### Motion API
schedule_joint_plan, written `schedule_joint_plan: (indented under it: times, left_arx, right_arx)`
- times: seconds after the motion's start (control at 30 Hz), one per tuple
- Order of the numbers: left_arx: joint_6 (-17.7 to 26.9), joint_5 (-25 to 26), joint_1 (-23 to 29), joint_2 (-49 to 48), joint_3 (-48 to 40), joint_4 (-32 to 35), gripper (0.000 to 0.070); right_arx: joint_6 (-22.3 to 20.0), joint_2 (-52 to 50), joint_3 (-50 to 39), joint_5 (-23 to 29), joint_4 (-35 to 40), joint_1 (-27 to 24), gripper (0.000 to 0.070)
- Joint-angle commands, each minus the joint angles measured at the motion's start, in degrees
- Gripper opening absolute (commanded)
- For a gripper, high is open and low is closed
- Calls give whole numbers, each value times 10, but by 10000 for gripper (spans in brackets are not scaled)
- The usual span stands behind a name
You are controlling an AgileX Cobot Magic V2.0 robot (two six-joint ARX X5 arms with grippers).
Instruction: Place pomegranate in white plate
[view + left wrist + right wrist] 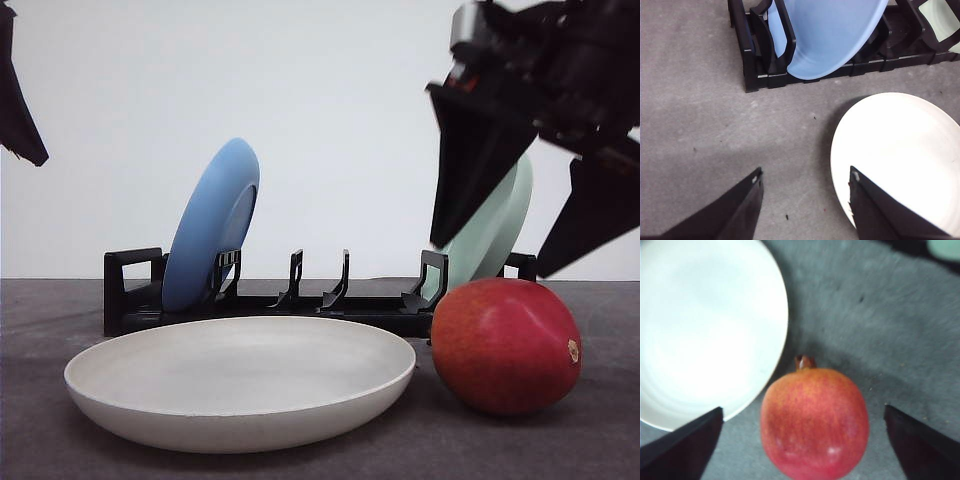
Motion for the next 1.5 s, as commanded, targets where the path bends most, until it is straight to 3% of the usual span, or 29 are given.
schedule_joint_plan:
  times: [0.0, 0.43, 0.67, 0.83, 1.03, 1.23, 1.33, 1.47]
  left_arx:
    - [4, 3, -1, 3, 8, 6, 314]
    - [4, 3, -1, 3, 8, 7, 313]
    - [4, 3, -1, 3, 8, 7, 313]
    - [4, 3, -1, 3, 8, 7, 313]
    - [3, 3, -1, 3, 8, 11, 313]
    - [1, 3, -1, 3, 8, 20, 313]
    - [1, 3, -1, 3, 8, 20, 313]
    - [1, 3, -1, 3, 8, 20, 313]
  right_arx:
    - [-18, 18, 10, 0, 4, 5, 700]
    - [-32, 93, 10, 1, 11, 5, 697]
    - [-30, 103, 11, 0, 6, 4, 562]
    - [-35, 103, 42, 1, -42, 4, 561]
    - [-71, 105, 123, 1, -139, 12, 561]
    - [-80, 107, 143, 9, -155, 26, 568]
    - [-88, 107, 142, 20, -167, 26, 618]
    - [-90, 109, 142, 20, -152, 25, 631]
